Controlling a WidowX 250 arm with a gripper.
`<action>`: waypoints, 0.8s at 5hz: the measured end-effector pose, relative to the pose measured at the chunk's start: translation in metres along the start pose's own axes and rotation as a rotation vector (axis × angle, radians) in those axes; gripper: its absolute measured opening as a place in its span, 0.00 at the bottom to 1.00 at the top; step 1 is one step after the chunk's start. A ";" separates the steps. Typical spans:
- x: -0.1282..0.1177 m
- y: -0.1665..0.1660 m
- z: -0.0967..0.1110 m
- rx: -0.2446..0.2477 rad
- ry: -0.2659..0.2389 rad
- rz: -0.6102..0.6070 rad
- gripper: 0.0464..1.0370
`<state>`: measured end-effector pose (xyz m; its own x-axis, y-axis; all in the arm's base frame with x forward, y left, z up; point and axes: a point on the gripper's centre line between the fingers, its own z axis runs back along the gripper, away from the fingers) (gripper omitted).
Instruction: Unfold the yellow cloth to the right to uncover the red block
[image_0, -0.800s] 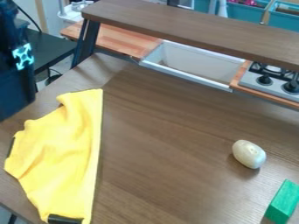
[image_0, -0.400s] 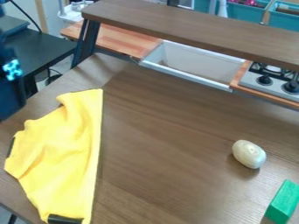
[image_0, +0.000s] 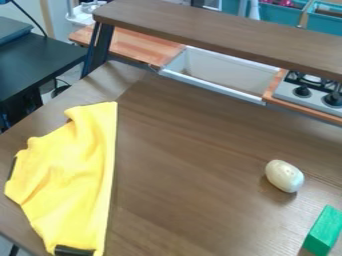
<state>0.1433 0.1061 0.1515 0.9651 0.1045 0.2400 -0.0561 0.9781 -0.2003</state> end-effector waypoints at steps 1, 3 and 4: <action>0.007 0.039 -0.029 0.015 -0.081 0.080 0.96; 0.021 0.082 -0.065 0.135 -0.244 0.263 0.96; 0.024 0.100 -0.091 0.193 -0.302 0.370 0.96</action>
<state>0.1841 0.1904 0.0512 0.7567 0.4690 0.4554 -0.4533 0.8784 -0.1514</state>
